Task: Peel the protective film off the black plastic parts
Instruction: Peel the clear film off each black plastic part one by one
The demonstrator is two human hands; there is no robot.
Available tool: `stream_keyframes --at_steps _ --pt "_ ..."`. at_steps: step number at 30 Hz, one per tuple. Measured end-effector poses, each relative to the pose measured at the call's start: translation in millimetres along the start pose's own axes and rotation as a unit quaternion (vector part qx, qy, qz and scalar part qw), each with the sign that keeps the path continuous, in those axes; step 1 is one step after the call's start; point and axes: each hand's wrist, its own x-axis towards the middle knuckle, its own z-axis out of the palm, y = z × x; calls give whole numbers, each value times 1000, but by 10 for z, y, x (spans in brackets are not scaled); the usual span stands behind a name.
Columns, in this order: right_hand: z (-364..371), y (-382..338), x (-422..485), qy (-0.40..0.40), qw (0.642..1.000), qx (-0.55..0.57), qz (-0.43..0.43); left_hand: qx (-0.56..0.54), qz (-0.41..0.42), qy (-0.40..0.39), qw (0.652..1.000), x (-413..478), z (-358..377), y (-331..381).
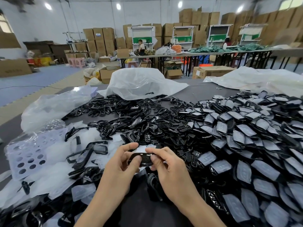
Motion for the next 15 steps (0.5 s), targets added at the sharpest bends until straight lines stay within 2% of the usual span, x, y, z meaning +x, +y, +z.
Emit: stream_keyframes --at_steps 3,9,11,15 --pt "-14 2 -2 -4 1000 4 4 33 22 4 999 -36 5 2" --pt "8 -27 56 -25 992 120 30 61 50 40 996 -80 75 36" --pt "16 -15 63 -16 993 107 36 112 69 48 990 -77 82 25" --pt "-25 79 86 74 995 49 49 278 119 54 952 -59 -1 -39"
